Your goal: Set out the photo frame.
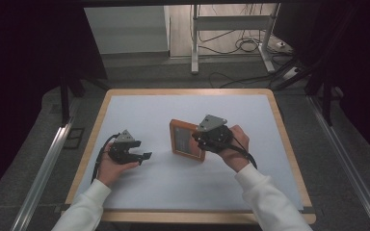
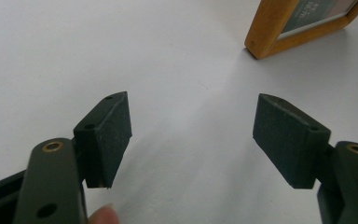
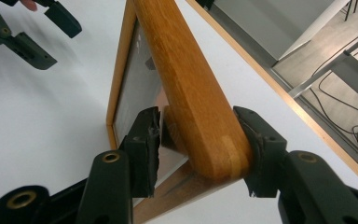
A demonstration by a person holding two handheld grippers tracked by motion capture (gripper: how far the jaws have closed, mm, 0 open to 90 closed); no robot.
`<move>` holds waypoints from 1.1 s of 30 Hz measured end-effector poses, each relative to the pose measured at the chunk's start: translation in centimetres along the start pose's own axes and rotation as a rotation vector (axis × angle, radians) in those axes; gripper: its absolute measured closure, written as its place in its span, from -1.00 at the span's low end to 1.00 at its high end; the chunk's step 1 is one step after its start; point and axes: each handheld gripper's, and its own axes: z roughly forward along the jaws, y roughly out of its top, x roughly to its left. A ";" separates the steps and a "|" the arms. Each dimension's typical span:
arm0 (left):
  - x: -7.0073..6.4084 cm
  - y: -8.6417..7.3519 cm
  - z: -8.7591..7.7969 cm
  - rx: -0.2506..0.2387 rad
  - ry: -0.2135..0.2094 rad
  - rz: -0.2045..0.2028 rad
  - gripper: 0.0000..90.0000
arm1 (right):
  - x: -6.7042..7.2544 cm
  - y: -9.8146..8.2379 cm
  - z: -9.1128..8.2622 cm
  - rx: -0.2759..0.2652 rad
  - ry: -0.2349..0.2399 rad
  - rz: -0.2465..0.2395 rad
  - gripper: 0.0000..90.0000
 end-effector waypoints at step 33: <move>-0.1 0.0 0.3 0.009 -0.008 0.010 -0.40 | -3.3 -0.7 3.5 0.024 -0.025 0.112 -0.23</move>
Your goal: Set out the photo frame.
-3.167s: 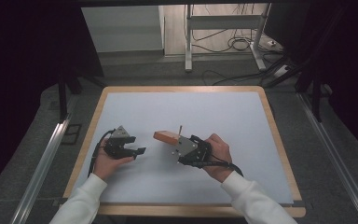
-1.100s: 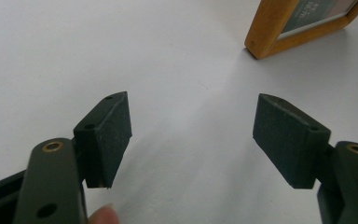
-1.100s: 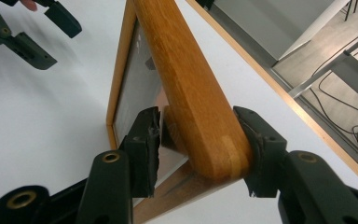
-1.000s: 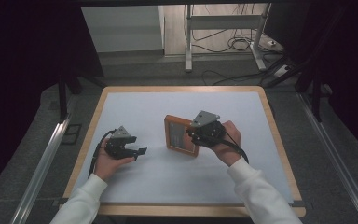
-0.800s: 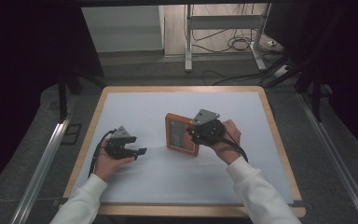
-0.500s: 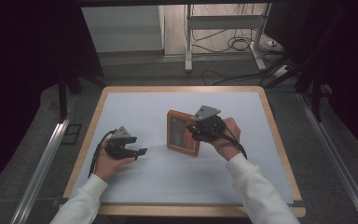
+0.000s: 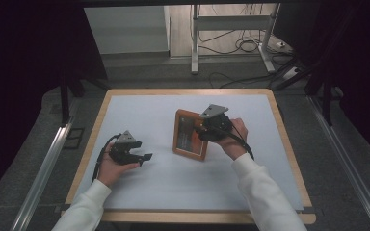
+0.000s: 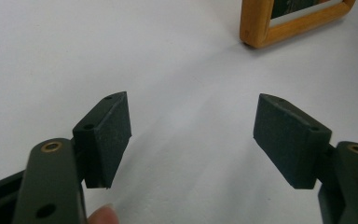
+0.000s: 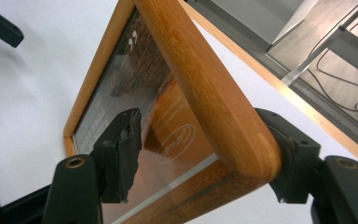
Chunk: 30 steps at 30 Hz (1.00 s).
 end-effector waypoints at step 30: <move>-0.1 0.0 0.0 -0.002 -0.002 0.004 -0.40 | -1.0 -2.2 -2.7 -0.100 -0.016 0.144 -0.51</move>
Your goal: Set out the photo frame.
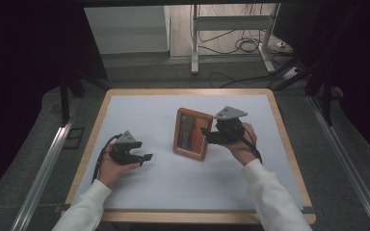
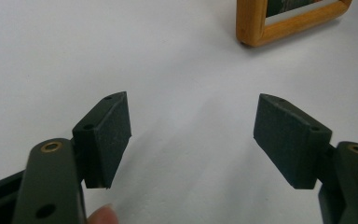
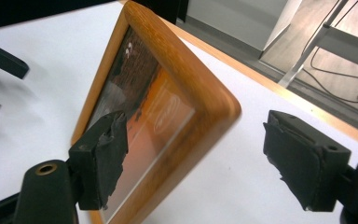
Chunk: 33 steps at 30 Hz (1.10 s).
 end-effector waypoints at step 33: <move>-1.8 -0.1 -0.7 -0.024 0.007 -0.001 -0.40 | 2.9 -7.7 -1.7 0.038 0.173 -0.030 0.99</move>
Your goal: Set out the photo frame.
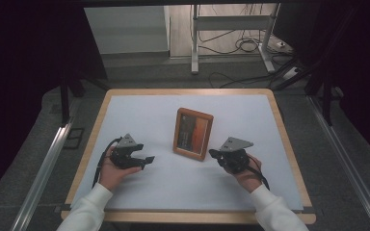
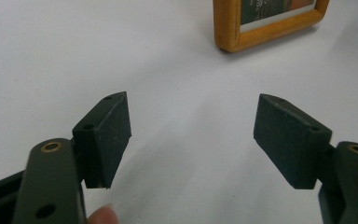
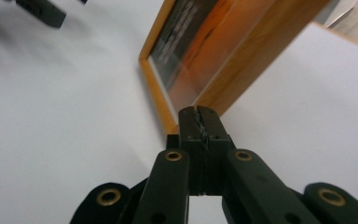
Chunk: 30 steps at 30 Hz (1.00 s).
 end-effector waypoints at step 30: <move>-0.2 -0.2 0.6 0.024 -0.019 0.021 -0.40 | 2.9 0.6 5.6 0.106 0.038 -0.052 0.99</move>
